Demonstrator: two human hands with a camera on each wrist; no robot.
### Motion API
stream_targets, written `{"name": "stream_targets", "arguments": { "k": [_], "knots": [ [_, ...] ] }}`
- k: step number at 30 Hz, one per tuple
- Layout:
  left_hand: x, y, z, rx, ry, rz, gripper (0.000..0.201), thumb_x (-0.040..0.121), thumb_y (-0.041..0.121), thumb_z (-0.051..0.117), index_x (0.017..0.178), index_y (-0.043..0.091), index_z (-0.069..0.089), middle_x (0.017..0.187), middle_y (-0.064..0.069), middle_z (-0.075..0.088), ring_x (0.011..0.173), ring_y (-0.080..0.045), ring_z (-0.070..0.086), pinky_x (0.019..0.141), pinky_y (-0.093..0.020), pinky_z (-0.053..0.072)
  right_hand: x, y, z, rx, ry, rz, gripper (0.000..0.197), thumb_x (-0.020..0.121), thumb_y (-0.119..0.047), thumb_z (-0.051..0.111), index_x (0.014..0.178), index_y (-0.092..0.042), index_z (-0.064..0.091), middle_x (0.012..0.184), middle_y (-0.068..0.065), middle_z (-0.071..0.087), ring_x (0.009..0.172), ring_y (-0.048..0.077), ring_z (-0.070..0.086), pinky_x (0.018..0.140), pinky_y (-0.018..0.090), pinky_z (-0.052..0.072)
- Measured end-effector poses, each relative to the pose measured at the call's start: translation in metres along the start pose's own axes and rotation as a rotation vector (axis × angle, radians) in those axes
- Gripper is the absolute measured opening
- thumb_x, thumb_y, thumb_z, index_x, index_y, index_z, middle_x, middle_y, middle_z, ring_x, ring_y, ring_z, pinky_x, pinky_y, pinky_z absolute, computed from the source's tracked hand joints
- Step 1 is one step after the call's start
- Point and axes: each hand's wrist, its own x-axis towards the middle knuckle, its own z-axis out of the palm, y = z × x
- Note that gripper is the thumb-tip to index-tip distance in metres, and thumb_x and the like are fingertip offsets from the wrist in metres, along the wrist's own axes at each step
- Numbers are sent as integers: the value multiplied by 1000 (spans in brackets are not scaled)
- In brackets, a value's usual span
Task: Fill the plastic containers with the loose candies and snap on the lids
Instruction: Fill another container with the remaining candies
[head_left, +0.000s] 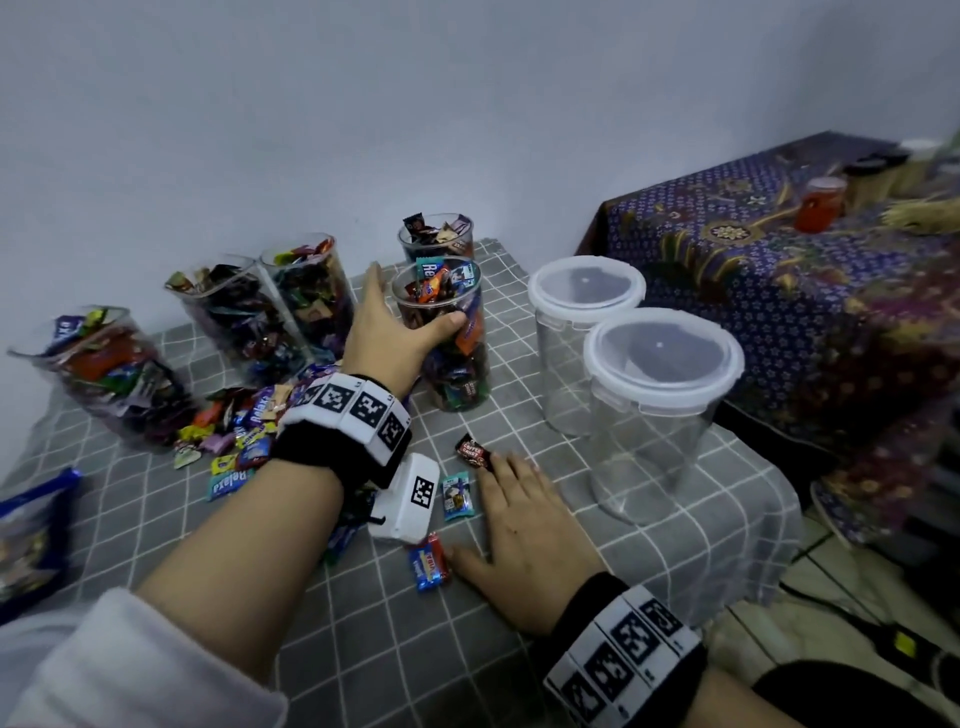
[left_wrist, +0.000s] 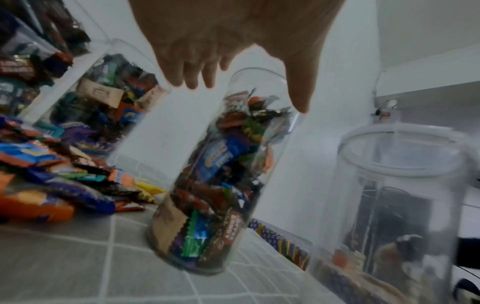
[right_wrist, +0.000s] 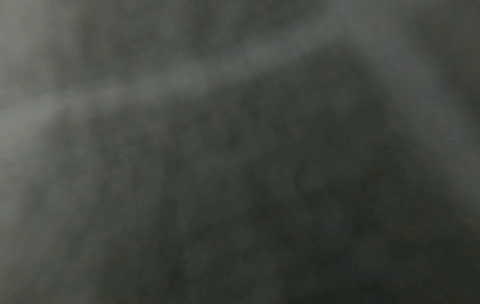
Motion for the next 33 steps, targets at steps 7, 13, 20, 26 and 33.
{"name": "stream_targets", "arguments": {
  "k": [7,13,20,26,33],
  "knots": [
    [-30,23,-2,-120,162,305,71,74,46,69,136,22,46,134,2,51,122,-5,48,105,-26,38,-1,4,0,8,13,-16,81,91,-60,35,151,-15,3,159,5,-1,146,19,-4,105,28,-17],
    [-33,42,15,-212,-260,198,76,72,29,79,138,18,43,135,-4,53,121,-11,51,105,-28,41,-6,16,2,-21,22,-59,104,64,-70,0,151,-13,6,159,7,-1,146,19,-3,104,27,-19],
    [-30,46,57,-120,-478,163,114,61,41,84,149,22,16,150,0,36,136,-13,35,114,-40,28,-5,16,3,37,-26,17,92,79,-71,16,139,-7,44,141,18,46,129,33,45,110,44,25],
    [-29,43,73,-269,-504,97,110,45,54,81,139,24,33,136,4,51,126,-14,47,109,-43,36,-4,18,9,77,38,-64,80,70,-56,44,137,-14,44,129,10,56,118,31,52,102,46,42],
    [-31,44,66,-361,-370,52,99,45,40,85,133,20,42,128,2,56,119,-14,53,106,-41,41,-1,19,13,24,18,-72,89,74,-65,27,148,-17,26,149,11,35,136,31,31,115,43,22]
  ]
}}
